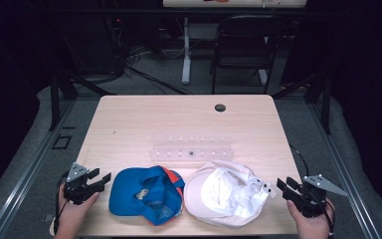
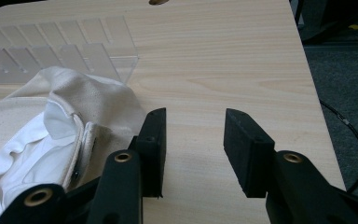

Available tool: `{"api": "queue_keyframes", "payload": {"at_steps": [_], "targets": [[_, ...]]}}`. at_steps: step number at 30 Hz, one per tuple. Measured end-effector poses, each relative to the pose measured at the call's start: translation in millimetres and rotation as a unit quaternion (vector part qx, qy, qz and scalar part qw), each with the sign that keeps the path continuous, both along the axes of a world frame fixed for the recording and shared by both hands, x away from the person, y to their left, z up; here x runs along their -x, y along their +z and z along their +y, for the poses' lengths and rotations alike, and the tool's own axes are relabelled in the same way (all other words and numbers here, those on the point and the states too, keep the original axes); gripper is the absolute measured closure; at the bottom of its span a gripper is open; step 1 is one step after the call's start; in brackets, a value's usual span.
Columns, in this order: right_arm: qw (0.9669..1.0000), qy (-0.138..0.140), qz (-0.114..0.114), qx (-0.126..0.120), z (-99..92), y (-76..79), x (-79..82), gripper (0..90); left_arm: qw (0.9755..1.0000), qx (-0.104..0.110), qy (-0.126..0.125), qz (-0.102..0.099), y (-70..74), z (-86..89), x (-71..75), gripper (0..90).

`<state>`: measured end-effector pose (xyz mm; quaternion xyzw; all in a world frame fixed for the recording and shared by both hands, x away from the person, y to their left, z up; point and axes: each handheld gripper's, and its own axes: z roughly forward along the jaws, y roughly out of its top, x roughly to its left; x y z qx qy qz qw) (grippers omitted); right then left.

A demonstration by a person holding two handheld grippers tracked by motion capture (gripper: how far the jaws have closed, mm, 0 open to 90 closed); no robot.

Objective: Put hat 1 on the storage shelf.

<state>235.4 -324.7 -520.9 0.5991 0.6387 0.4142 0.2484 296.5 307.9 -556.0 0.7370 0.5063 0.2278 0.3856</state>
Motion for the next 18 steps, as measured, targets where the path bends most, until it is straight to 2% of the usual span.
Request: {"api": "queue_keyframes", "payload": {"at_steps": [2, 6, 9, 10, 11, 13, 18], "targets": [[1.0000, 0.004, -0.002, -0.003, 1.0, 1.6, 0.5, 59.4, 1.0000, 0.005, -0.003, 0.008, 0.9, 0.7, 0.5, 49.6], [0.9999, 0.009, -0.001, 0.004, 4.0, 7.7, 1.3, 58.8, 0.9999, 0.000, -0.003, 0.014, 2.7, -0.4, 1.5, 50.4], [0.9999, 0.015, 0.006, 0.005, 6.2, 11.8, 0.6, 58.6, 0.9999, -0.002, -0.005, 0.013, 3.0, -1.3, 1.8, 50.2], [0.9998, 0.017, 0.009, 0.005, 8.8, 13.6, -0.4, 58.6, 1.0000, -0.002, -0.001, 0.007, 1.8, -2.8, 1.6, 49.3], [0.9997, 0.017, 0.014, 0.007, 9.5, 14.5, -1.0, 58.5, 0.9998, -0.006, -0.002, 0.016, 3.0, -2.7, 2.0, 48.0], [0.9994, 0.022, 0.025, 0.008, 11.3, 15.7, -2.9, 58.2, 0.9998, -0.006, -0.005, 0.016, 3.0, -3.2, 2.3, 47.6], [0.9981, 0.032, 0.040, 0.033, 16.0, 26.0, -7.4, 58.4, 0.9997, -0.011, -0.013, 0.015, 4.1, -4.5, 4.3, 49.5]]}}
